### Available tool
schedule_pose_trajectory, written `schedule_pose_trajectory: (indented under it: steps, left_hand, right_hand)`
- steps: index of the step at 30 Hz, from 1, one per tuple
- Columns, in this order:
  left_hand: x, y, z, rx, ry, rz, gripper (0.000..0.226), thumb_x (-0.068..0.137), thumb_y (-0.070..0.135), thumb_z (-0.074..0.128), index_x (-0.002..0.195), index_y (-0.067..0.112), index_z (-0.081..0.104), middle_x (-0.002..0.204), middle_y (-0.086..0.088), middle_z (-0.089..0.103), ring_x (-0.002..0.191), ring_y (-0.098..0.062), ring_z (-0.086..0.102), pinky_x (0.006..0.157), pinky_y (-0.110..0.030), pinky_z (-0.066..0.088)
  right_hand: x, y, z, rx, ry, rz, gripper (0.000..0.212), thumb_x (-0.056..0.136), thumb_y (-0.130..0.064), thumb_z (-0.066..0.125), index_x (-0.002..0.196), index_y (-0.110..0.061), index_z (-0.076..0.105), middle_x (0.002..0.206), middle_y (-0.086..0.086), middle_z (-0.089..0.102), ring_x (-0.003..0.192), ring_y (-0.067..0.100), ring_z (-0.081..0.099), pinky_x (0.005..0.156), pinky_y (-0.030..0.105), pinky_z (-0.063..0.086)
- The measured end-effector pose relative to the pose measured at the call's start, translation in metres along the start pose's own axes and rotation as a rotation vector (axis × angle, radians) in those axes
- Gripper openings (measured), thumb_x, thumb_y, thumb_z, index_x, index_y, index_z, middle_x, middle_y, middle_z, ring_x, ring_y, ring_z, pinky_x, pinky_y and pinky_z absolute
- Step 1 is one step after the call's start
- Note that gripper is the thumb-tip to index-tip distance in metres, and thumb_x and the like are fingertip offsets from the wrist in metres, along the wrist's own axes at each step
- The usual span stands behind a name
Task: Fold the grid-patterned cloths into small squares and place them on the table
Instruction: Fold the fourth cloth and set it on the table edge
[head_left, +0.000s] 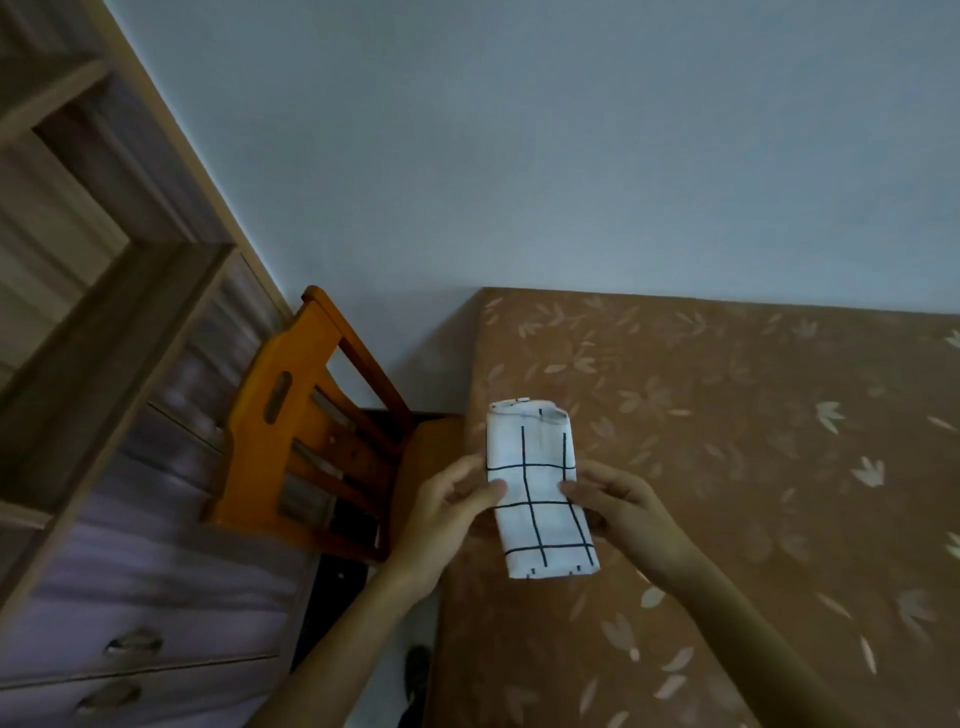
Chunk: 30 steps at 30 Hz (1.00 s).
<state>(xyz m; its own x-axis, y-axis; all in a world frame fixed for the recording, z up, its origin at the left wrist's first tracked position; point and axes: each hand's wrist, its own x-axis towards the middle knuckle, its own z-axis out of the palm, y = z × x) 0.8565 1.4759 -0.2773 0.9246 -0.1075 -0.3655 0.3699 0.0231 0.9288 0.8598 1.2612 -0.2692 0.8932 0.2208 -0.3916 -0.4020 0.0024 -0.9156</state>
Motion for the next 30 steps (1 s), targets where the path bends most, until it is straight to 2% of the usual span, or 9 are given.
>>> schedule_pose_trajectory:
  steps: [3,5,8,10,13,16,19,25,30]
  left_hand:
    - [0.01,-0.009,-0.006,-0.001,-0.013,-0.01,0.027,0.097,0.005,0.057,0.099,0.021,0.079,0.104,-0.006,0.077,0.103,-0.029,0.072,0.09,-0.052,0.057]
    - [0.015,-0.012,-0.008,0.027,-0.033,0.002,0.04,0.1,-0.001,0.049,0.089,0.022,0.08,0.101,-0.005,0.078,0.1,-0.027,0.073,0.084,-0.044,0.059]
    - [0.023,-0.015,-0.01,0.032,-0.043,0.045,0.046,0.098,-0.004,0.047,0.081,0.021,0.081,0.098,-0.005,0.079,0.097,-0.024,0.073,0.084,-0.036,0.057]
    - [0.028,-0.016,-0.009,0.052,-0.032,0.066,0.034,0.096,0.003,0.055,0.079,0.018,0.081,0.093,-0.004,0.079,0.094,-0.02,0.073,0.082,-0.031,0.056]
    - [0.034,-0.021,-0.009,0.15,-0.01,0.109,0.013,0.086,0.007,0.075,0.08,0.017,0.079,0.085,0.0,0.077,0.087,-0.013,0.073,0.076,-0.026,0.057]
    - [0.04,-0.03,-0.009,0.233,-0.04,0.143,0.013,0.083,0.007,0.078,0.085,0.02,0.077,0.092,0.004,0.076,0.093,-0.012,0.071,0.081,-0.032,0.06]
    - [0.045,-0.037,-0.006,0.208,-0.088,0.15,0.017,0.087,0.007,0.075,0.101,0.017,0.074,0.103,0.004,0.075,0.101,-0.013,0.072,0.083,-0.032,0.061]
    - [0.063,-0.046,-0.011,0.246,-0.062,0.133,0.025,0.087,0.002,0.073,0.1,0.023,0.073,0.104,0.006,0.076,0.099,-0.009,0.072,0.081,-0.027,0.06]
    - [0.092,-0.069,-0.011,0.373,0.018,0.19,0.022,0.086,0.008,0.076,0.104,0.021,0.073,0.112,0.002,0.071,0.101,-0.011,0.071,0.079,-0.027,0.061]
  right_hand:
    - [0.011,0.009,0.0,0.091,0.019,0.053,0.033,0.098,0.002,0.048,0.096,-0.011,0.078,0.099,0.026,0.072,0.086,0.033,0.069,0.077,0.041,0.056]
    - [0.018,0.013,0.003,0.157,0.018,0.113,0.043,0.097,0.005,0.044,0.079,-0.015,0.077,0.083,0.018,0.071,0.074,0.028,0.066,0.068,0.036,0.053]
    - [0.026,0.017,0.006,0.229,0.052,0.176,0.046,0.098,0.004,0.036,0.07,-0.011,0.069,0.069,0.009,0.062,0.058,0.017,0.057,0.051,0.027,0.047]
    - [0.031,0.017,0.008,0.263,0.065,0.198,0.039,0.097,-0.003,0.037,0.069,-0.01,0.064,0.07,0.009,0.06,0.056,0.016,0.058,0.051,0.026,0.045]
    - [0.038,0.022,0.005,0.254,0.066,0.216,0.025,0.093,-0.026,0.051,0.081,-0.01,0.066,0.09,0.016,0.073,0.08,0.03,0.07,0.069,0.036,0.053]
    - [0.039,0.028,0.003,0.115,0.108,0.18,0.034,0.092,-0.042,0.062,0.115,-0.016,0.066,0.109,0.007,0.076,0.098,0.024,0.074,0.082,0.036,0.057]
    - [0.039,0.029,0.004,-0.033,-0.003,0.18,0.042,0.084,-0.041,0.073,0.12,-0.019,0.066,0.11,0.003,0.076,0.101,0.018,0.074,0.089,0.036,0.059]
    - [0.056,0.045,-0.009,-0.19,0.038,0.165,0.02,0.085,-0.014,0.078,0.104,-0.01,0.076,0.096,0.003,0.08,0.088,0.017,0.077,0.074,0.024,0.06]
    - [0.087,0.065,-0.013,-0.285,0.155,0.17,0.015,0.085,-0.013,0.078,0.098,-0.008,0.077,0.08,-0.003,0.079,0.068,0.007,0.075,0.058,0.017,0.055]
